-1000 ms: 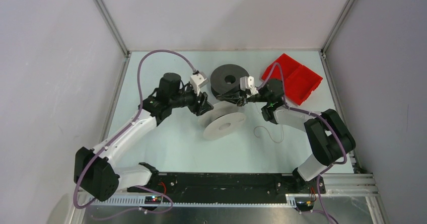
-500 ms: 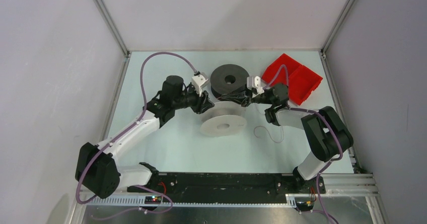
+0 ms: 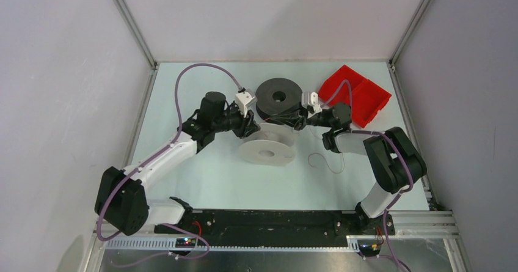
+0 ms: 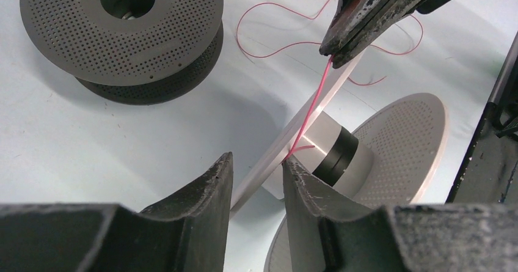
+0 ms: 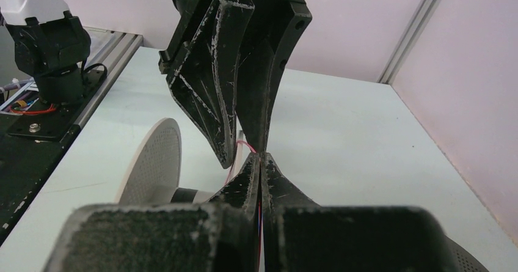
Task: Wrap the cables
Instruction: Wrap the cable around the cable reel.
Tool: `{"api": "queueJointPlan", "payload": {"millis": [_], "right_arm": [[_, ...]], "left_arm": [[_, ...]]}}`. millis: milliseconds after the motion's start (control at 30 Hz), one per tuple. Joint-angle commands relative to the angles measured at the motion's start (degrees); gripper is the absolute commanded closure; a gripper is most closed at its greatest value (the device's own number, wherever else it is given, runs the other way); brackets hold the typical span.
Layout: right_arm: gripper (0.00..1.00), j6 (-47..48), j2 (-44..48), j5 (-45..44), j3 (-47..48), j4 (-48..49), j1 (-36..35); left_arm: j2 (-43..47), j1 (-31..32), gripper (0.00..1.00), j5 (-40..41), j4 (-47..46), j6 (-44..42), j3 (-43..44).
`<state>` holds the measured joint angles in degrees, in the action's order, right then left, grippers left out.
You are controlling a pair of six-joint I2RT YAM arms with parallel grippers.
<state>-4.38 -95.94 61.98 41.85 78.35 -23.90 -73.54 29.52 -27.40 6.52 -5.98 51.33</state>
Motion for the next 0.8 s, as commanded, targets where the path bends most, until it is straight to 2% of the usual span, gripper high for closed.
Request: {"api": "queueJointPlan", "payload": {"millis": [0,300,533,700,767], "right_arm": [[1.0,-0.8,-0.6,0.1,-0.1,4.5,0.1],[1.0,-1.6,-0.8,0.3,-1.3,6.0,0.1],[1.0,-2.7,-1.0,0.8,-1.3,6.3,0.3],[0.96,-3.0,-0.9,0.8,-1.3,6.4,0.3],[0.92,-3.4,-0.8,0.5,-1.3,6.5,0.4]], "left_arm": [[-0.1,0.3,0.62,-0.4,-2.2,-0.6,1.1],[-0.7,0.3,0.69,-1.9,-2.3,-0.5,1.7],[-0.5,0.3,0.99,-4.1,-2.4,-0.5,1.5],[0.0,0.2,1.0,-1.5,-1.7,0.5,1.7],[0.4,0.3,1.0,0.3,-0.8,1.3,2.2]]}}
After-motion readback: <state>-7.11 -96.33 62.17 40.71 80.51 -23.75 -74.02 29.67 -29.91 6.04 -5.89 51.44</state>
